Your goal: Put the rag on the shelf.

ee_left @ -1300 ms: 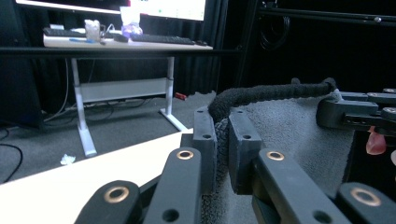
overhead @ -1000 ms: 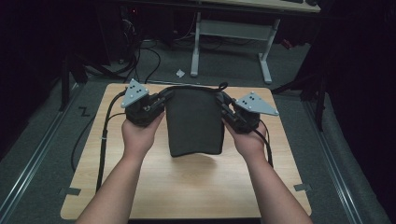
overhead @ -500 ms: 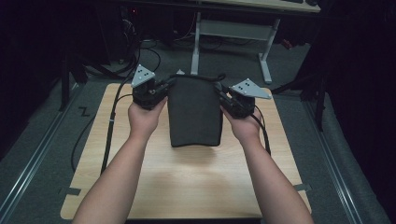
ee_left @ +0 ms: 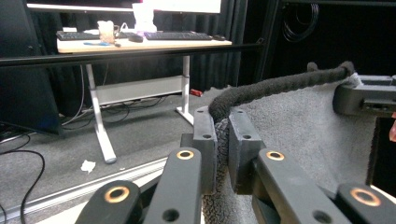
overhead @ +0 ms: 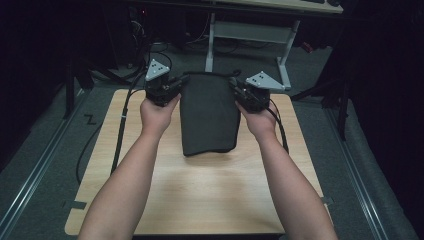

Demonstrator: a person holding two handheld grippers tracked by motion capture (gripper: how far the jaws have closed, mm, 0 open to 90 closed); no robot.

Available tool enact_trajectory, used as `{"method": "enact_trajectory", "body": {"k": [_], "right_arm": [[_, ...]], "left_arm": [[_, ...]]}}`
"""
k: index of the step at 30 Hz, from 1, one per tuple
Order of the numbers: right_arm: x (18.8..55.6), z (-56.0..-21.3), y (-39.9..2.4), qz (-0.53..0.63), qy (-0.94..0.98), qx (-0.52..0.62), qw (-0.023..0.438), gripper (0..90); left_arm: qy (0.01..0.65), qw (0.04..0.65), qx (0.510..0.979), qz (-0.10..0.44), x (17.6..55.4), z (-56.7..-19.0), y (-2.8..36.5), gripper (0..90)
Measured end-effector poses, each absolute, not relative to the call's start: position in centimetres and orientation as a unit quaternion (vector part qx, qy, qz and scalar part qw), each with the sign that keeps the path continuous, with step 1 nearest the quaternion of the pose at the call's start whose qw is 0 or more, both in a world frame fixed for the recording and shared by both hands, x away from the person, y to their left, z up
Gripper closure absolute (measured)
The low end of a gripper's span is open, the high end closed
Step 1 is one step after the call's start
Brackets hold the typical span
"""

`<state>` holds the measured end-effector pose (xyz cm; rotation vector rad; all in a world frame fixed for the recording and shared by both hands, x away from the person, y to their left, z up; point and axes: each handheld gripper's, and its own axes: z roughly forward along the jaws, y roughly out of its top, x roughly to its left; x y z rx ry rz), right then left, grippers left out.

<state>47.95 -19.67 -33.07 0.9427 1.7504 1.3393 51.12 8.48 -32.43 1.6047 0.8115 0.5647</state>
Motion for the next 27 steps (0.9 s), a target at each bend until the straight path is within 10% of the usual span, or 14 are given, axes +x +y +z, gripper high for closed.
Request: {"method": "enact_trajectory", "body": {"k": [27], "right_arm": [[50.9, -38.3, -21.2, 0.475, 0.723, 0.387, 0.319, 77.9]], "left_arm": [[0.382, 0.535, 0.738, 0.152, 54.6, -40.0, 7.7, 84.1]]}}
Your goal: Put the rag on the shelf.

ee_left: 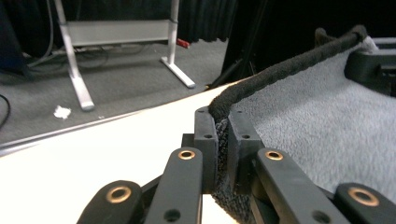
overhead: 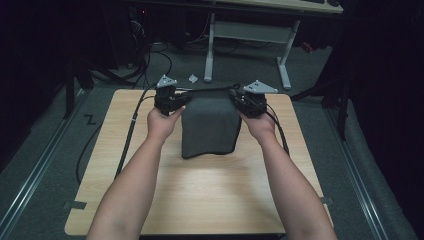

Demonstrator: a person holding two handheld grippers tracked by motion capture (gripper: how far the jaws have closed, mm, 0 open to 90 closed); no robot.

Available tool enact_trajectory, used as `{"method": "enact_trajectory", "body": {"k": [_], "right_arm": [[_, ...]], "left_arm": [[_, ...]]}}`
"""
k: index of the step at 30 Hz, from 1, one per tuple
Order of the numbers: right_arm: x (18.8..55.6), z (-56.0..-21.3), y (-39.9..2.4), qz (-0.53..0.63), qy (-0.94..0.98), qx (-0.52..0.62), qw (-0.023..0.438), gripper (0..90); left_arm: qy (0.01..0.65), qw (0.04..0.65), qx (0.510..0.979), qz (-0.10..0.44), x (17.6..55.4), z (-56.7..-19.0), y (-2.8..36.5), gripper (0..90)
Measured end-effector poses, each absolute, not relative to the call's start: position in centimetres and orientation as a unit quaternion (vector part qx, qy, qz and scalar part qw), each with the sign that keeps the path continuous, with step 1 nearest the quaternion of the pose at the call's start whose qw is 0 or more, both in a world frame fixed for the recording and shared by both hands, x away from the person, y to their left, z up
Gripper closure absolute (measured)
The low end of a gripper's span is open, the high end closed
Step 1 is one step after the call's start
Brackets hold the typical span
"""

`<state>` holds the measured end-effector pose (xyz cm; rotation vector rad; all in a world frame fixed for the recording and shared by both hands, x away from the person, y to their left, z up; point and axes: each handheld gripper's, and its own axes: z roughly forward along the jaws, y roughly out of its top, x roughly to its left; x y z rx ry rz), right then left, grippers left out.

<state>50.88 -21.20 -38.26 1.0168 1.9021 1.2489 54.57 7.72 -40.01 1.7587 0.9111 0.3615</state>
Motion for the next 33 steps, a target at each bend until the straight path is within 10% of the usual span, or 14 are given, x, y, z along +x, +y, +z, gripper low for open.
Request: {"method": "enact_trajectory", "body": {"k": [33], "right_arm": [[51.4, -42.8, -22.8, 0.486, 0.724, 0.435, 0.225, 77.8]], "left_arm": [[0.403, 0.523, 0.746, 0.087, 53.9, -45.3, 8.3, 84.6]]}}
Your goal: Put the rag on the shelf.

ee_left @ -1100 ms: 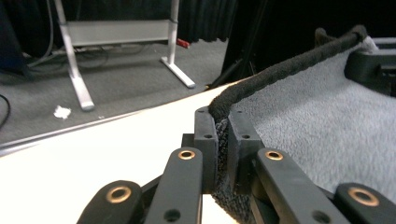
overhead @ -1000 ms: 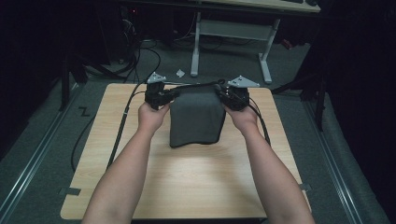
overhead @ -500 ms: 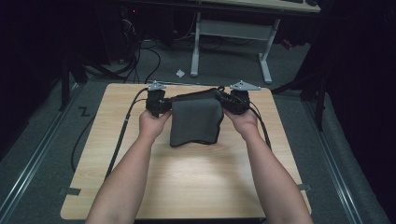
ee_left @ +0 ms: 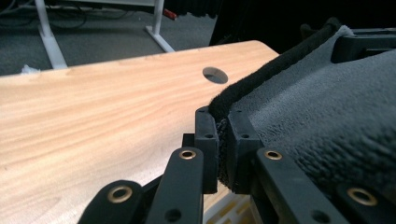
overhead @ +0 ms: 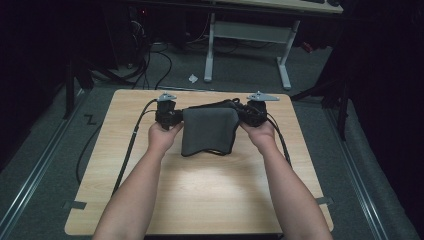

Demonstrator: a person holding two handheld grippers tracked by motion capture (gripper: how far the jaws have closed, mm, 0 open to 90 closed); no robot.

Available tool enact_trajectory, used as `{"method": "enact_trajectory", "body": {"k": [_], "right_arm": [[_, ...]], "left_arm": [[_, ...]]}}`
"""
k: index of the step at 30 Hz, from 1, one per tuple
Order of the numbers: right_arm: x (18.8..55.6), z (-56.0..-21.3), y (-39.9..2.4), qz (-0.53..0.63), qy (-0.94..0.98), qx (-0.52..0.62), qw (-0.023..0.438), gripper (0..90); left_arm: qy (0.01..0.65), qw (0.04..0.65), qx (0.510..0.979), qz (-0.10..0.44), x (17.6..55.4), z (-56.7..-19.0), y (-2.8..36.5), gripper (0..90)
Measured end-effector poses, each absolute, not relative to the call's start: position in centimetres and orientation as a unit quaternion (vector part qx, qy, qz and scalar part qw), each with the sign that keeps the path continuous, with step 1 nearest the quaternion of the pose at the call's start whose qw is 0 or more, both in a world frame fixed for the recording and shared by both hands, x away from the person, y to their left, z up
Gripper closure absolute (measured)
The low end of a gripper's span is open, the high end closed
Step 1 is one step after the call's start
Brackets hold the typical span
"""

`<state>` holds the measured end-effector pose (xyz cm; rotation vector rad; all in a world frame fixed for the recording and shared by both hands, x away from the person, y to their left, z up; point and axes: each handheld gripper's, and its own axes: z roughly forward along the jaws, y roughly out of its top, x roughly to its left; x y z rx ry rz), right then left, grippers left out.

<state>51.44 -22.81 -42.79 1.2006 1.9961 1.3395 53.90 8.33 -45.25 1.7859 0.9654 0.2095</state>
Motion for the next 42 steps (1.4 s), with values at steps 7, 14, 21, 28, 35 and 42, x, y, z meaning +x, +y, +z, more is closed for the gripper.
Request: {"method": "enact_trajectory", "body": {"k": [7, 14, 21, 28, 35, 42], "right_arm": [[51.6, -44.0, -23.1, 0.491, 0.716, 0.451, 0.208, 75.7], [51.7, -45.0, -23.4, 0.488, 0.707, 0.471, 0.201, 70.3], [51.9, -45.3, -23.8, 0.480, 0.700, 0.487, 0.205, 61.6], [51.8, -44.6, -24.3, 0.461, 0.697, 0.496, 0.236, 55.6], [51.5, -43.7, -25.1, 0.460, 0.691, 0.494, 0.260, 54.3], [51.5, -43.6, -25.6, 0.455, 0.692, 0.496, 0.260, 54.5]], "left_arm": [[0.406, 0.522, 0.746, 0.073, 53.7, -46.5, 8.4, 84.4], [0.408, 0.531, 0.741, 0.053, 53.0, -47.6, 8.6, 83.4], [0.405, 0.531, 0.743, 0.053, 52.8, -47.7, 8.6, 82.9], [0.404, 0.526, 0.746, 0.060, 52.5, -47.5, 8.5, 80.1], [0.408, 0.520, 0.747, 0.071, 52.4, -47.1, 8.6, 72.3], [0.432, 0.513, 0.735, 0.093, 52.1, -47.2, 9.9, 61.2]]}}
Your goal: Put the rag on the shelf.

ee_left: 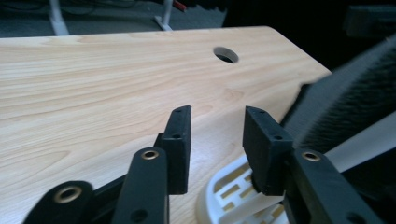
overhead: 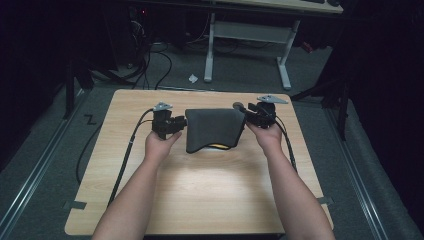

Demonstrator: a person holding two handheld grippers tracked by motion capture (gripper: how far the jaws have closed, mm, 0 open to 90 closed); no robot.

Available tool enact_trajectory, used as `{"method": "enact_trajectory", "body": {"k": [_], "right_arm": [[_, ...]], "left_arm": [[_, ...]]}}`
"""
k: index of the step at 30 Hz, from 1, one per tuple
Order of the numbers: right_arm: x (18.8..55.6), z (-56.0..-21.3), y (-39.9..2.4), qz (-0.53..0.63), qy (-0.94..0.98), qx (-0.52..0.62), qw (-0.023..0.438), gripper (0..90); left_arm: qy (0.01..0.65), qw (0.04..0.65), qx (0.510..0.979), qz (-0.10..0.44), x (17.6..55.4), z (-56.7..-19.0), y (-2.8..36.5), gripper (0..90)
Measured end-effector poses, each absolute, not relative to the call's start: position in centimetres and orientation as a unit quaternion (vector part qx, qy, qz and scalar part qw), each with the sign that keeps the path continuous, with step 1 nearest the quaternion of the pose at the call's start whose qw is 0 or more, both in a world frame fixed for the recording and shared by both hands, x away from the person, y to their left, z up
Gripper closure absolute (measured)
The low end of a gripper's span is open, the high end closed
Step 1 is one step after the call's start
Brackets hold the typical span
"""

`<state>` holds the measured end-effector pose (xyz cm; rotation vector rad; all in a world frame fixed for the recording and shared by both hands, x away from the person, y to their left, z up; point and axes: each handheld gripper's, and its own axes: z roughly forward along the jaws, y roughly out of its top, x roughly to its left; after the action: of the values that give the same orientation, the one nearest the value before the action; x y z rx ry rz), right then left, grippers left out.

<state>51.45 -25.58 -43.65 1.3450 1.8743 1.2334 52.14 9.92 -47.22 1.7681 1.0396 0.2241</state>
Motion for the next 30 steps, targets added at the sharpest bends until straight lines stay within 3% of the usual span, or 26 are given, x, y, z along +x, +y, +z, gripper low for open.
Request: {"method": "enact_trajectory", "body": {"k": [14, 30], "right_arm": [[50.8, -43.6, -26.4, 0.440, 0.697, 0.491, 0.282, 53.7], [46.2, -42.1, -27.1, 0.434, 0.706, 0.470, 0.302, 52.8]], "left_arm": [[0.439, 0.498, 0.737, 0.128, 51.3, -47.0, 12.5, 56.9], [0.434, 0.493, 0.739, 0.153, 46.4, -46.6, 15.5, 53.5]]}}
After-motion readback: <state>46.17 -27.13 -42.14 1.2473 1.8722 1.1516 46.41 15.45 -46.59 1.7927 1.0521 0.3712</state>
